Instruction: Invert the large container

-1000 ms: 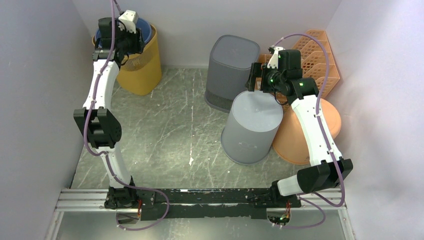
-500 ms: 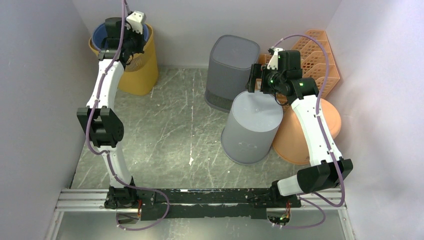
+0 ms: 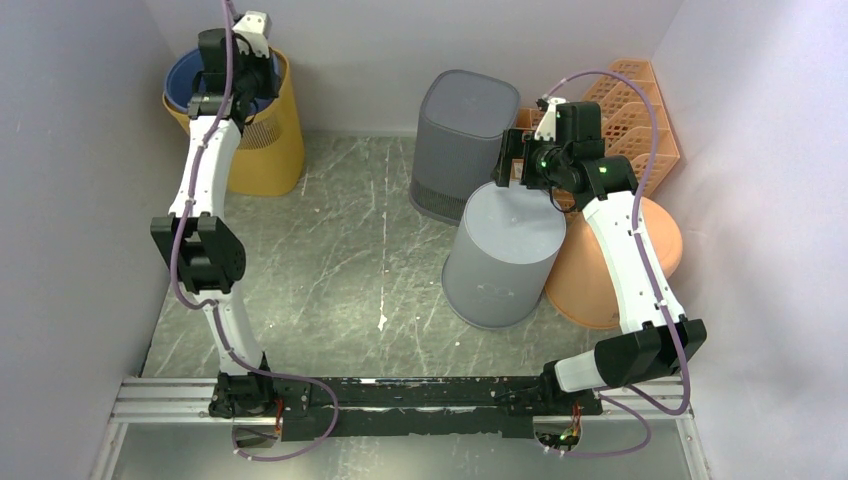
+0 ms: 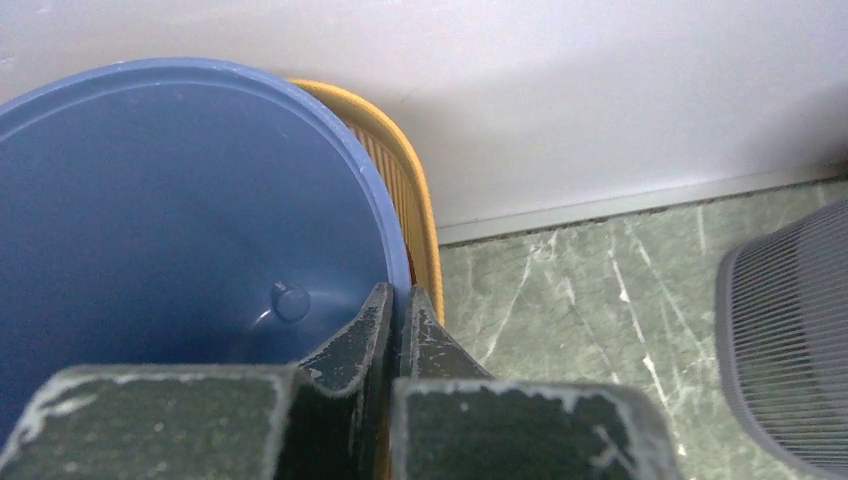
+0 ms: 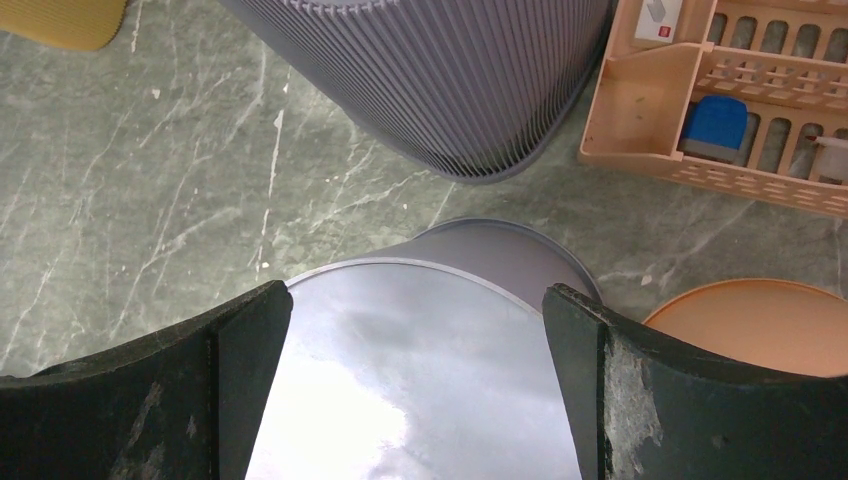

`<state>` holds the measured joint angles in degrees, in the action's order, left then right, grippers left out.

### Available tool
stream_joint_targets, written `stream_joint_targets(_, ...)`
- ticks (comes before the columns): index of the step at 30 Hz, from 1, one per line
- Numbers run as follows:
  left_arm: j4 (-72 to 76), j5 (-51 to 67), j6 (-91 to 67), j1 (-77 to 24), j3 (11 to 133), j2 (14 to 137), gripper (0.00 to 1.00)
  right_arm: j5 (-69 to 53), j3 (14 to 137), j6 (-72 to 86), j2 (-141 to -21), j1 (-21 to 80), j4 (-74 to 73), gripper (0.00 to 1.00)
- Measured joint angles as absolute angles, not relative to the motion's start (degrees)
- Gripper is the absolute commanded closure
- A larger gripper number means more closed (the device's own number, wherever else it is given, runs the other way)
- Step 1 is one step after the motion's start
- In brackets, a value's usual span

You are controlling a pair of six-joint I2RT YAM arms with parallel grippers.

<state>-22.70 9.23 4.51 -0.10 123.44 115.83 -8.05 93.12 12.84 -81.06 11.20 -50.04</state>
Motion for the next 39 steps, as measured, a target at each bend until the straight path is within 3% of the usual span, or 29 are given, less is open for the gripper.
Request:
stream_joint_targets(9, -22.7, 9.2, -1.4, 0.2, 126.4, 109.6, 0.93, -8.4, 92.0, 12.8, -80.5, 11.2, -49.5, 0.0)
stream_joint_targets(18, -16.4, 9.1, -5.3, 0.2, 125.4, 94.8, 0.93, -8.6, 90.8, 12.8, -78.8, 11.2, -49.1, 0.0)
stream_joint_targets(28, -7.6, 9.8, -11.1, 0.2, 121.3, 83.6, 0.93, -9.7, 90.3, 12.7, -77.2, 11.2, -49.1, 0.0)
stream_joint_targets(39, 4.2, 20.3, -31.3, 0.2, 108.7, 75.3, 0.93, -10.0, 90.2, 11.4, -74.8, 11.2, -49.3, 0.0)
